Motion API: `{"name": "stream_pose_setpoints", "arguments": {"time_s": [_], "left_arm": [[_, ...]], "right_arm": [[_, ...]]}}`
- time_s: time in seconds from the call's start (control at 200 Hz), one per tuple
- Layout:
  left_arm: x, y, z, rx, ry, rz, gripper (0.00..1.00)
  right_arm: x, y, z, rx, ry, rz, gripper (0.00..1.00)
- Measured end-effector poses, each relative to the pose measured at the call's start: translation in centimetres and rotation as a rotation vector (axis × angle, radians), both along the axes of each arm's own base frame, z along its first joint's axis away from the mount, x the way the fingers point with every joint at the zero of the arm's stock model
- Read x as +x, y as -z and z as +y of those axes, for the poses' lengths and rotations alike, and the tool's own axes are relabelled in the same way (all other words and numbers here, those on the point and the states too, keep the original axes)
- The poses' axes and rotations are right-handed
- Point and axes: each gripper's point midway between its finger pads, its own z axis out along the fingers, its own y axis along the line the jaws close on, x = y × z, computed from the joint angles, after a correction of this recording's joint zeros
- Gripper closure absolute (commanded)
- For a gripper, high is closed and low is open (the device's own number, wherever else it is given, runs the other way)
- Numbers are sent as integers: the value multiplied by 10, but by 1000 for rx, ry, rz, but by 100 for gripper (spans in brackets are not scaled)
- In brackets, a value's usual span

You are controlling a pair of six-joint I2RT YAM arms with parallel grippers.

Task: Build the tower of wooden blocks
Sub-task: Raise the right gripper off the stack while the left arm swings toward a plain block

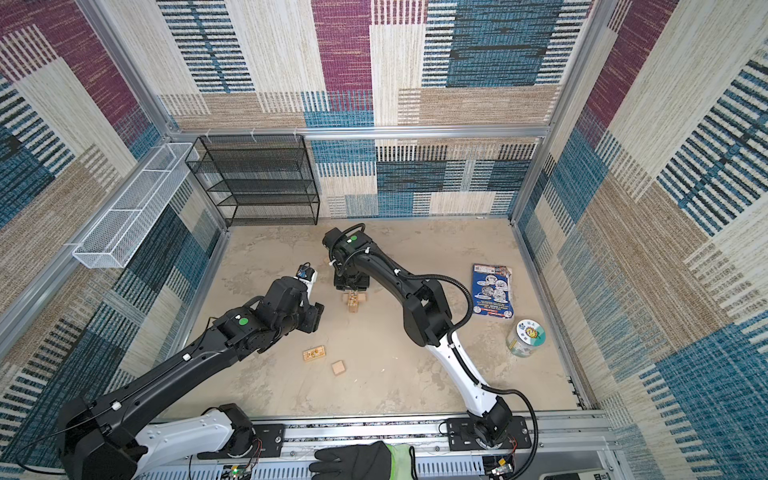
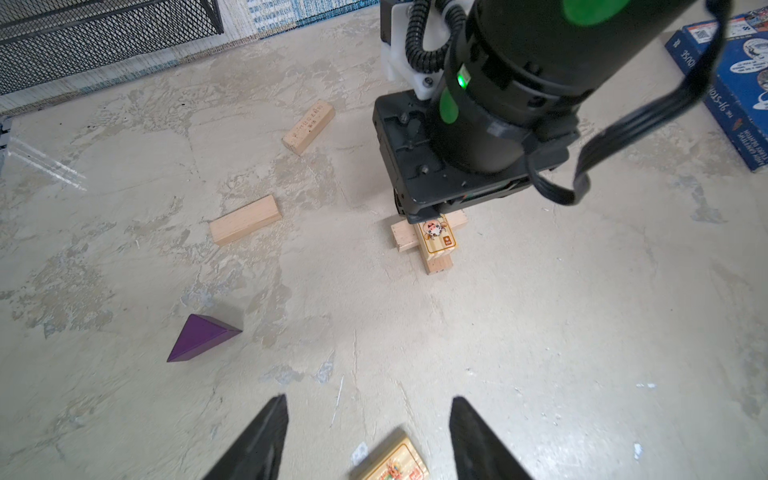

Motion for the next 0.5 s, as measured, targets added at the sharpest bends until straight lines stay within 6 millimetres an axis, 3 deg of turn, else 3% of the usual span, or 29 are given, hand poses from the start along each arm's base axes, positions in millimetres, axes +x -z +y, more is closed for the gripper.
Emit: {"name": "stream_pose_setpoints", "arguments": {"time_s": [0.135,0.306,0.501], "left_arm": [[2,2,1,17,-10,1,36],[6,0,3,39,-17,-8,37],[21,-24,8,62,-37,-38,38]], "right_arm": [[-1,-5,-1,0,-11,-4,48],[-3,-28,-9,1,-22,-50,54],[-7,-52,-19,16,-83,-140,56]]}}
